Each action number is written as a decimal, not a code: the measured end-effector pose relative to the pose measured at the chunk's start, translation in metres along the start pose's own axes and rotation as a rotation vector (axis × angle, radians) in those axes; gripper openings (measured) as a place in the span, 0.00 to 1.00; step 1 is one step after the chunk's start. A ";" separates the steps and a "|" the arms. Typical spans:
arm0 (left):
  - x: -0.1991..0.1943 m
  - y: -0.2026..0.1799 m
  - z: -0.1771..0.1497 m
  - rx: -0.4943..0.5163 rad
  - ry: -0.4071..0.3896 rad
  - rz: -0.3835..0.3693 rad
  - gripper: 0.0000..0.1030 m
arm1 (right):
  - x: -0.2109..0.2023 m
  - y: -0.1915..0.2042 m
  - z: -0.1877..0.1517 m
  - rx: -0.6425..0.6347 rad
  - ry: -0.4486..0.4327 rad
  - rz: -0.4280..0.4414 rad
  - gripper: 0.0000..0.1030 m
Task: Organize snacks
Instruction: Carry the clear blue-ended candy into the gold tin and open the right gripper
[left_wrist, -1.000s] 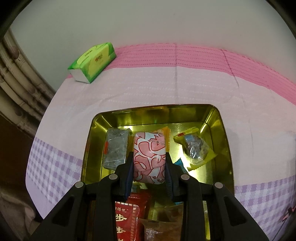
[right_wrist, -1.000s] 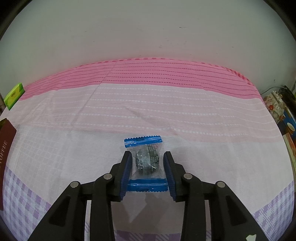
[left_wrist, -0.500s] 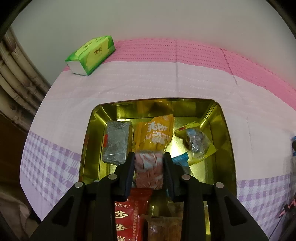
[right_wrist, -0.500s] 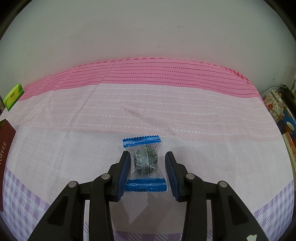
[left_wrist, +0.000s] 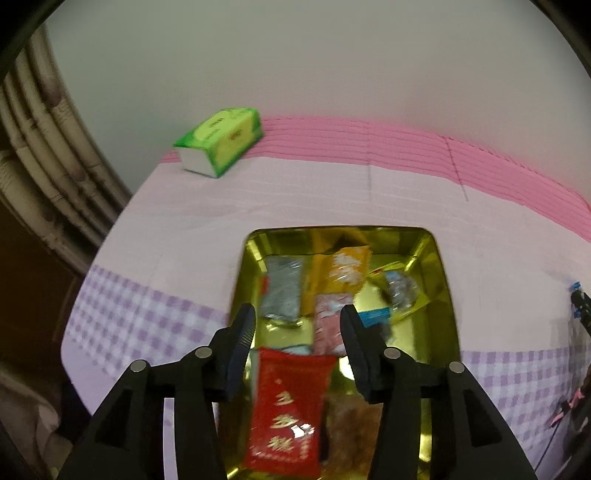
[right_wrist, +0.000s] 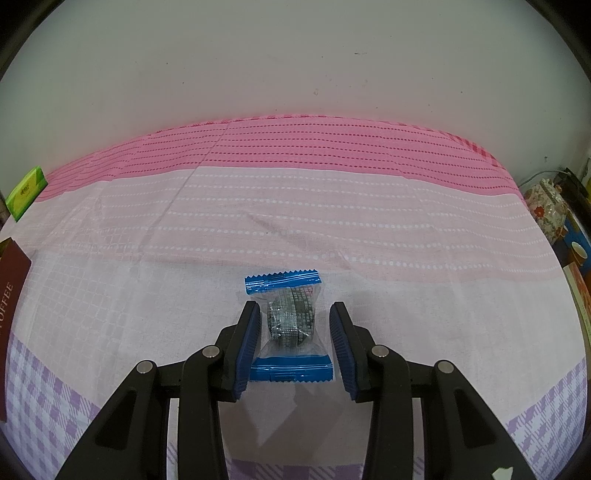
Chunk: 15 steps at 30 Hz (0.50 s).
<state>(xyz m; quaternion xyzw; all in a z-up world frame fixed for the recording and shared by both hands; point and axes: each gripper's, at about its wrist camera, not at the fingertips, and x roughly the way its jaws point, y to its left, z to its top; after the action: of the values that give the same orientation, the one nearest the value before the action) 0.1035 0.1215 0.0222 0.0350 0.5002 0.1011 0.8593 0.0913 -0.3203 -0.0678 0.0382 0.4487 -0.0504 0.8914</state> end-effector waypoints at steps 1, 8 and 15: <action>-0.002 0.006 -0.004 -0.008 0.001 0.003 0.49 | 0.000 0.000 0.000 0.001 0.000 0.001 0.36; -0.005 0.037 -0.024 -0.070 0.003 0.035 0.57 | -0.002 0.003 0.001 -0.006 0.014 -0.013 0.23; -0.007 0.055 -0.036 -0.103 -0.002 0.051 0.59 | -0.006 0.019 -0.001 -0.016 0.028 -0.054 0.22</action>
<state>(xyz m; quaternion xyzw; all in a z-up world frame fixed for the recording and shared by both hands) 0.0614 0.1720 0.0188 0.0033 0.4922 0.1485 0.8577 0.0890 -0.3013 -0.0629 0.0195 0.4622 -0.0702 0.8838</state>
